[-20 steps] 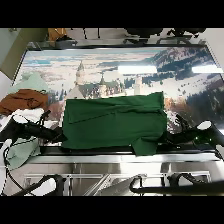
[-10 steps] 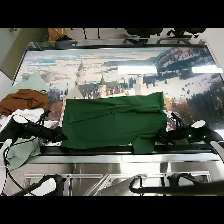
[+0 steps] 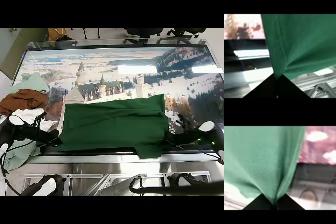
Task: Fold the shirts.
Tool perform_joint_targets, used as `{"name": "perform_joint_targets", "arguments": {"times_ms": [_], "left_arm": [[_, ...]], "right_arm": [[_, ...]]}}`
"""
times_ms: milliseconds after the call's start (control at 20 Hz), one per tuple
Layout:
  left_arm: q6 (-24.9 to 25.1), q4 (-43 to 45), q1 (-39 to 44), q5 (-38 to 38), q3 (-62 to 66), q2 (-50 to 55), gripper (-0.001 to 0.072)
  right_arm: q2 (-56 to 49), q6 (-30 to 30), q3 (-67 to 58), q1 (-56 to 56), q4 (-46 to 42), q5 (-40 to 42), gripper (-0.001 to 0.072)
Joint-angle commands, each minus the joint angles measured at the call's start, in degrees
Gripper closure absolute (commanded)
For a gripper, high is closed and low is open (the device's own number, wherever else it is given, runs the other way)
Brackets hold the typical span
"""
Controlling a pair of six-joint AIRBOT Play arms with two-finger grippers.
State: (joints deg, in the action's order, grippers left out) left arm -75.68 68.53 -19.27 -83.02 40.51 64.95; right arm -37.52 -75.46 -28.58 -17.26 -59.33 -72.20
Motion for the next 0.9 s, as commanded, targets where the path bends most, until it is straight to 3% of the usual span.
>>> {"name": "perform_joint_targets", "arguments": {"times_ms": [0,150,400,650,750,800,850], "left_arm": [[-2.8,3.1,0.1,-2.6,0.1,-1.8,0.0694],[-2.2,-3.3,2.1,0.1,3.9,-1.0,0.0694],[-3.5,-4.0,8.1,2.6,17.2,9.1,0.0694],[-3.7,-4.2,11.7,8.7,28.3,21.9,0.0692],[-3.7,-4.2,13.1,8.7,31.3,26.9,0.0689],[-3.7,-4.1,13.8,8.6,32.7,29.2,0.0687],[-3.7,-4.2,14.4,8.3,34.2,31.1,0.0659]], "right_arm": [[6.5,0.5,-2.7,-2.5,0.5,-0.9,0.0692],[3.2,8.7,-10.5,-2.5,10.2,3.4,0.0692],[-12.6,20.4,-20.5,-2.5,25.7,7.4,0.0691],[-29.5,30.4,-26.3,-2.5,33.8,11.6,0.0684],[-34.4,30.7,-27.6,-2.6,33.8,13.0,0.0683],[-35.9,30.7,-28.3,-2.6,33.1,13.4,0.0651],[-36.6,30.7,-29.2,-2.7,32.1,13.3,0.0521]]}}
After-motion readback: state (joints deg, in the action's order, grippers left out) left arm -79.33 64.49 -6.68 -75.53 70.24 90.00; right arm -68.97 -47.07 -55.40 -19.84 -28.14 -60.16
